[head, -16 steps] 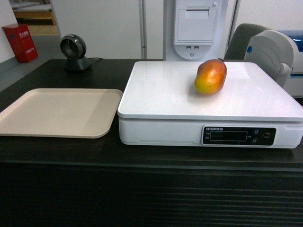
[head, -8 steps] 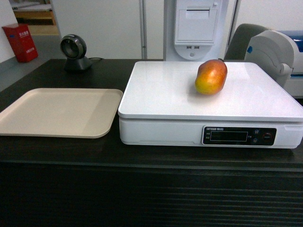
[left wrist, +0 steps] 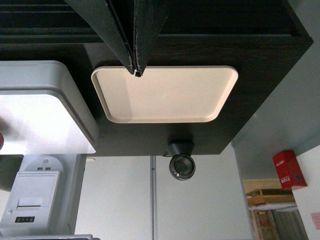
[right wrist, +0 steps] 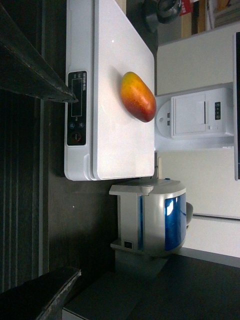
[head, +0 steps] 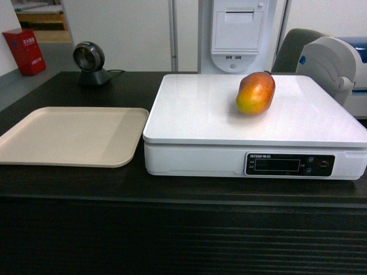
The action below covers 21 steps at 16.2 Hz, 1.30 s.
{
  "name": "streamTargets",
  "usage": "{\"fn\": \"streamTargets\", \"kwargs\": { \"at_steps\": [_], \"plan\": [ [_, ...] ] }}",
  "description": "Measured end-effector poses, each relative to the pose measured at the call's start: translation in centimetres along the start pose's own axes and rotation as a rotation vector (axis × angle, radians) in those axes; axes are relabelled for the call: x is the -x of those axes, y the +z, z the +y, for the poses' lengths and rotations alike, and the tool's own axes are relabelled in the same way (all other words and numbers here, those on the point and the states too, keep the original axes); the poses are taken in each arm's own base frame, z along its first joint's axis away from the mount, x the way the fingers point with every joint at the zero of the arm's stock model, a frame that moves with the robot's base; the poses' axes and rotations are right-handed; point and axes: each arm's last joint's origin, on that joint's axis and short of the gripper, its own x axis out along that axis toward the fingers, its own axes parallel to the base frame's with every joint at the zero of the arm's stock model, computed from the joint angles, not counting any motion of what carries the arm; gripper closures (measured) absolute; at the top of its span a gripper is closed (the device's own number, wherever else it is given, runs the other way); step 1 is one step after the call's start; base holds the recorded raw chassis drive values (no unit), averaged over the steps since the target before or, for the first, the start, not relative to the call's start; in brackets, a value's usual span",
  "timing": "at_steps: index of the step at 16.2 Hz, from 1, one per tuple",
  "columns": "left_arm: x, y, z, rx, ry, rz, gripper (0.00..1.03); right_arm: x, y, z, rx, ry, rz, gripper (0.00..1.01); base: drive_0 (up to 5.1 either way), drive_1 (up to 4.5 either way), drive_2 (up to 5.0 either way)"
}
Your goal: Place dark red mango on scale at checkout
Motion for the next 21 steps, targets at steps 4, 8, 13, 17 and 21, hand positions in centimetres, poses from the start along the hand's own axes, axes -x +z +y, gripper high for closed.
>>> {"fn": "streamTargets", "kwargs": {
  "at_steps": [4,8,13,17,21],
  "plan": [
    [0.1,0.0,0.0,0.000,0.000,-0.003,1.01,0.0,0.0,0.0,0.000,0.000,0.000,0.03,0.0,0.00,0.0],
    [0.4,0.0,0.0,0.000,0.000,-0.002,1.01,0.0,0.0,0.0,0.000,0.000,0.000,0.03,0.0,0.00,0.0],
    [1.5,-0.4,0.0,0.000,0.000,0.019,1.01,0.0,0.0,0.0,0.000,0.000,-0.001,0.03,0.0,0.00,0.0],
    [1.5,-0.4,0.0,0.000,-0.001,0.014,0.68,0.0,0.0,0.0,0.000,0.000,0.000,0.03,0.0,0.00,0.0],
    [1.5,-0.4,0.0,0.000,-0.001,0.014,0.23,0.0,0.0,0.0,0.000,0.000,0.000,0.03,0.0,0.00,0.0]
  ]
}}
